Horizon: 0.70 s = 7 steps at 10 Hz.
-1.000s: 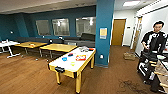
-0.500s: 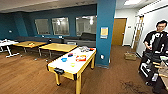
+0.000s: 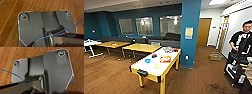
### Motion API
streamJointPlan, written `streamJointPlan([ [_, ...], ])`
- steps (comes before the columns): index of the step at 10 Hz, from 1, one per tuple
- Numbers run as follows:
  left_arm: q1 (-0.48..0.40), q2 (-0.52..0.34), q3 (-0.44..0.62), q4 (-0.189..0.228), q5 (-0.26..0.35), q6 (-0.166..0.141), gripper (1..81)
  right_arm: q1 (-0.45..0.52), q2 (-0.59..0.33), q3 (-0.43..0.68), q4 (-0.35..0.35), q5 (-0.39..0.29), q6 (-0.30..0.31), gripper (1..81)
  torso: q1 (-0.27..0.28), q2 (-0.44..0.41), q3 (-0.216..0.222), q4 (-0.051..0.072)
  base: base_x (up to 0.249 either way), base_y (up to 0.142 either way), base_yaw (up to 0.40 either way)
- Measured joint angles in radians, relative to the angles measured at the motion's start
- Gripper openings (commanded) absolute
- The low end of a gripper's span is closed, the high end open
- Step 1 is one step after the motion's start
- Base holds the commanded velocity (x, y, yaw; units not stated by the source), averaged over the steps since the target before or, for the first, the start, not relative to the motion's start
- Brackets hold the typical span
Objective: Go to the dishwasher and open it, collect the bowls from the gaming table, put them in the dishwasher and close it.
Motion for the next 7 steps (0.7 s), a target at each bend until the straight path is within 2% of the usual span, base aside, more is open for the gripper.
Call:
streamJointPlan([
  [3,0.000,0.000,0.000,0.000,0.000,0.000,81.1,0.000,0.000,0.000,0.000,0.000,0.000,81.1,0.000,0.000,0.000,0.000,0.127,0.000,0.000],
  [7,0.000,0.001,0.001,0.000,0.000,0.000,81.1,0.000,-0.001,0.000,0.000,0.000,0.000,81.1,0.000,0.000,0.000,0.000,0.133,0.066,0.000],
])
